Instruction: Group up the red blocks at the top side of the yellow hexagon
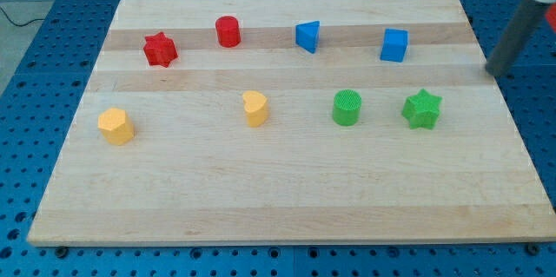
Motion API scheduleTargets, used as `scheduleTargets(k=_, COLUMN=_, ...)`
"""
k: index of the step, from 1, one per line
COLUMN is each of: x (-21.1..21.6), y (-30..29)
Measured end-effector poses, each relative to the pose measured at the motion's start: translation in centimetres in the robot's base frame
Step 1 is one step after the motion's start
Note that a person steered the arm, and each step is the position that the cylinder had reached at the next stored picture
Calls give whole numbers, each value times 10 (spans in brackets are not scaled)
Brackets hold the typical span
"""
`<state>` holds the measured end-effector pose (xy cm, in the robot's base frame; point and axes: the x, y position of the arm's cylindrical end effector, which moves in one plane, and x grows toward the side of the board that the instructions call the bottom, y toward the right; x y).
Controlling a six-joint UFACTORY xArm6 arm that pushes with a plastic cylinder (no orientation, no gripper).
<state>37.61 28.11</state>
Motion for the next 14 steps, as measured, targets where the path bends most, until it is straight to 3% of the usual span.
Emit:
scheduleTargets(k=5, x=-5, y=-315)
scheduleTargets(k=7, x=-33, y=-333)
scheduleTargets(k=10, x=-131, y=-341)
scheduleTargets(k=11, x=-120, y=-403)
scheduleTargets(k=13, x=-54, y=-504)
scheduleTargets(k=14, x=-76, y=-505)
